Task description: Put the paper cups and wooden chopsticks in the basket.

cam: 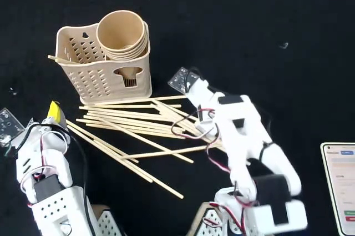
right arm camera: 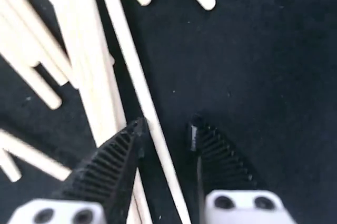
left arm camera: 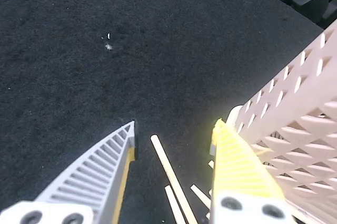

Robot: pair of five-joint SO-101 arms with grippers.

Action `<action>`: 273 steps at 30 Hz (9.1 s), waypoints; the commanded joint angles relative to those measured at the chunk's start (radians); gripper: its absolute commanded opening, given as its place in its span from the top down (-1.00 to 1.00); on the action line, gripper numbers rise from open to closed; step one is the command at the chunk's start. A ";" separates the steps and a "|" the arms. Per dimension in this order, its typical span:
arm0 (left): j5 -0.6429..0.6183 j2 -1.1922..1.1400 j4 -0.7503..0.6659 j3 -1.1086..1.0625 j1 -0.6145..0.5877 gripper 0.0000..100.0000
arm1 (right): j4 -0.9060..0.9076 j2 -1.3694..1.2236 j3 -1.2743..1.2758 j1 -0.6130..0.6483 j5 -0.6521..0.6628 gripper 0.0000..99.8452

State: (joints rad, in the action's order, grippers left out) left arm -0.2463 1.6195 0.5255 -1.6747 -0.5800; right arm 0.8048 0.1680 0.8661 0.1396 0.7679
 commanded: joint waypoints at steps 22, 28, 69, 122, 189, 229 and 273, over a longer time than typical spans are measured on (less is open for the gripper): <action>0.008 0.014 -0.018 -0.005 0.005 0.53 | 0.236 0.084 -0.113 0.021 -0.015 0.98; 0.008 0.014 -0.018 -0.005 0.005 0.53 | 0.084 0.111 0.007 0.071 -0.017 0.91; 0.008 0.014 -0.018 -0.005 0.005 0.53 | 0.025 0.067 -0.042 -0.023 -0.014 0.74; 0.046 0.014 -0.020 -0.005 0.013 0.53 | 0.683 0.742 -0.191 0.419 -0.178 0.98; 0.048 0.014 -0.018 -0.008 0.013 0.53 | 0.203 0.417 -0.673 0.608 -0.755 0.70; 0.046 0.014 -0.018 -0.008 0.013 0.53 | 0.222 0.630 0.513 0.334 0.127 0.80; 0.046 0.014 -0.017 -0.008 0.013 0.53 | 0.124 0.377 0.193 0.485 -0.244 0.98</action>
State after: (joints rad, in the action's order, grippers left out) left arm -0.2064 1.6195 0.5255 -1.6747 -0.5800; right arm 0.8600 0.4473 1.1254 0.6536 0.5347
